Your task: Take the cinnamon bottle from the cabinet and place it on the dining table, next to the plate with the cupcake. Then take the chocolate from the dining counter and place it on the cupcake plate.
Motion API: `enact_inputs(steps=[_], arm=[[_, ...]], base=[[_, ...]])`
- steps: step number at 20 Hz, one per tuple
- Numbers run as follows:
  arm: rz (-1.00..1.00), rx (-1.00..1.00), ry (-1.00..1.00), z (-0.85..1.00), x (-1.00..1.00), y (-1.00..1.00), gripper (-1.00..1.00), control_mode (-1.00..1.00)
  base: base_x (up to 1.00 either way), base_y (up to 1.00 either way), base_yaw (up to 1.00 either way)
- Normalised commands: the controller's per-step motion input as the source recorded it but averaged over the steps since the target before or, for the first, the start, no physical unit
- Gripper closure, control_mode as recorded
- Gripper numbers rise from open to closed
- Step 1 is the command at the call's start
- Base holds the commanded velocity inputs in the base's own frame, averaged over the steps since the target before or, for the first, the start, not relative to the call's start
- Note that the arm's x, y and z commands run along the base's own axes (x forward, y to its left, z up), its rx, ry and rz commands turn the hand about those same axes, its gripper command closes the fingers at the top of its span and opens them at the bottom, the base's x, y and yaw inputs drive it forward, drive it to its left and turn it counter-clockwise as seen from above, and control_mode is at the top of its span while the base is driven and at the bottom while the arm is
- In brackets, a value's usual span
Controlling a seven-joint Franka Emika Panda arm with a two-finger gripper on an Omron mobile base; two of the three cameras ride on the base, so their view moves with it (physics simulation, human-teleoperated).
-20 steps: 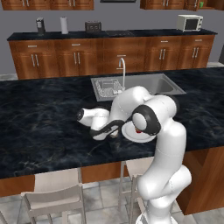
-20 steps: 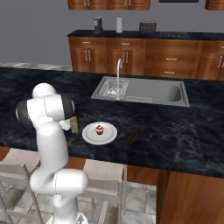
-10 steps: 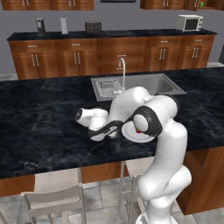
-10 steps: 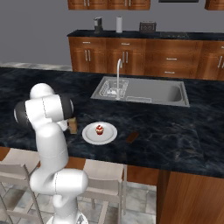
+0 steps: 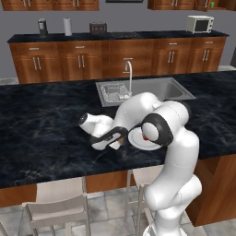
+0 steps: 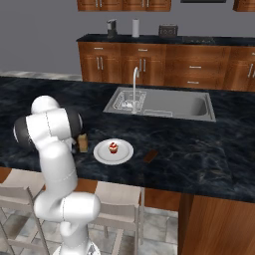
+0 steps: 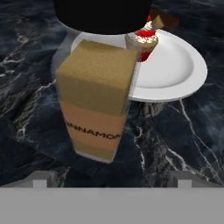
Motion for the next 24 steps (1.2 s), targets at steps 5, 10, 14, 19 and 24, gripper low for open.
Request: enact_inputs(steps=[5,10,14,19,24], arm=[[0.00,0.06,-0.05,0.15,-0.55,0.03,-1.00,-1.00],[0.09,0.03,-0.06,0.35,-0.62,-0.08,-1.00,-1.00],[0.19,0.11,-0.01,0.46,-0.67,-0.16,-1.00,-1.00],[0.25,0.10,0.00,0.50,-0.64,-0.19,-1.00,-1.00],[0.26,0.12,0.00,0.54,-0.65,-0.23,-1.00,-1.00]], base=[[0.00,0.00,0.00],[0.00,0.00,0.00],[0.00,0.00,0.00],[0.00,0.00,0.00],[0.00,0.00,0.00]])
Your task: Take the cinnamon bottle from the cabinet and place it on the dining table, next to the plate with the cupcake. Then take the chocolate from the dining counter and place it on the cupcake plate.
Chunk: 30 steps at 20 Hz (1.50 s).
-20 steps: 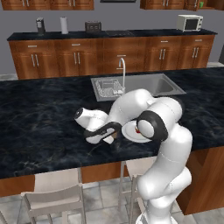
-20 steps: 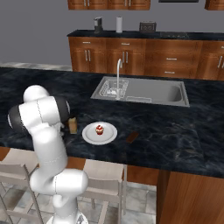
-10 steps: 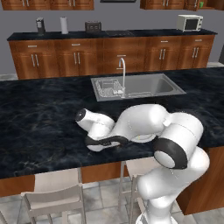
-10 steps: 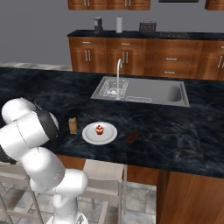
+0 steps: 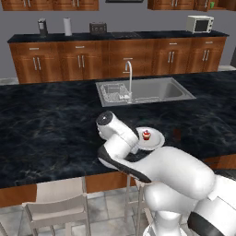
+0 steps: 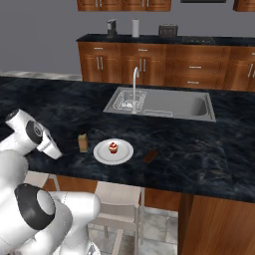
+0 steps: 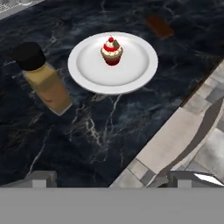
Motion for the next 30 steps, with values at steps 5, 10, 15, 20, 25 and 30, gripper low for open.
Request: enact_inputs(steps=[5,10,15,20,25,30], arm=[[0.24,0.14,0.00,0.46,-0.66,-0.37,-1.00,-1.00],[0.22,0.16,0.00,0.38,-0.61,-0.49,-1.00,-1.00],[0.19,0.15,0.01,0.36,-0.45,-0.53,-1.00,-1.00],[0.12,0.18,0.08,0.33,-0.30,-0.61,-1.00,-1.00],[0.05,0.10,0.12,0.26,-0.11,-0.67,-1.00,-1.00],[0.06,0.00,0.13,0.08,-0.01,-0.70,-1.00,-1.00]], base=[[0.00,0.00,0.00],[0.00,0.00,0.00],[0.00,0.00,0.00],[0.00,0.00,0.00],[0.00,0.00,0.00],[0.00,0.00,0.00]])
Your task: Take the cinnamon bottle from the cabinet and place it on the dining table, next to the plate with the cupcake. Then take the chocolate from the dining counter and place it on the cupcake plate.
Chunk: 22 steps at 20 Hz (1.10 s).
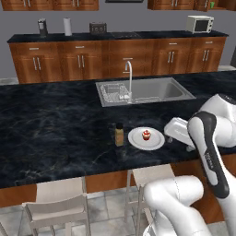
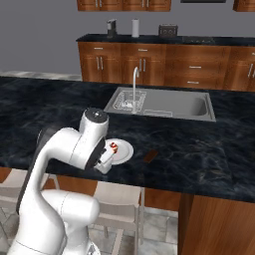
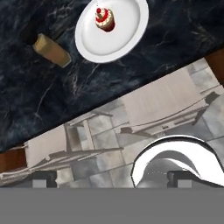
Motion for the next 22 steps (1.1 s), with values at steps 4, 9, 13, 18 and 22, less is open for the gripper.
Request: enact_inputs(steps=[4,9,13,18,22], arm=[[-0.02,-0.07,0.25,0.00,0.27,-0.64,-1.00,-1.00],[-0.01,-0.10,0.34,0.00,0.34,-0.70,-1.00,-1.00],[0.00,-0.09,0.30,-0.03,0.46,-0.65,-1.00,-1.00],[0.13,-0.01,0.10,-0.18,0.69,-0.46,-1.00,-1.00],[0.22,0.00,-0.05,-0.30,0.61,-0.28,-1.00,-1.00]], base=[[0.00,0.00,0.00],[0.00,0.00,0.00],[0.00,0.00,0.00],[0.00,0.00,0.00],[0.00,0.00,0.00]])
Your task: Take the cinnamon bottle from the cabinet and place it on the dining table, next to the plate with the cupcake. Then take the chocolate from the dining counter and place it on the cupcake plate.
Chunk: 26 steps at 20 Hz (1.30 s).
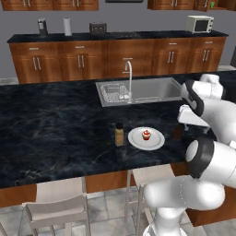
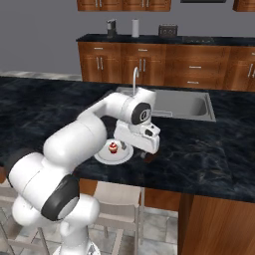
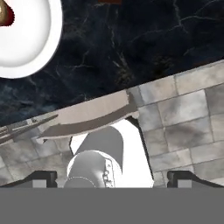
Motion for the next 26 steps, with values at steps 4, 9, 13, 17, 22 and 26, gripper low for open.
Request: enact_inputs(steps=[4,9,13,17,22,26], arm=[[0.22,0.00,-0.14,-0.44,0.60,-0.12,-1.00,-1.00],[0.12,0.00,-0.01,-0.45,0.64,-0.14,-1.00,-1.00],[0.00,0.00,0.03,-0.36,0.53,-0.17,-1.00,-1.00],[-0.03,0.02,0.02,-0.26,0.54,-0.10,-1.00,-1.00],[-0.11,0.01,0.02,-0.32,0.44,-0.09,-1.00,-1.00],[-0.17,0.00,0.00,-0.37,0.43,0.00,-1.00,-1.00]], base=[[0.00,0.00,0.00],[0.00,0.00,0.00],[0.00,0.00,0.00],[0.00,0.00,0.00],[0.00,0.00,0.00],[0.00,0.00,0.00]])
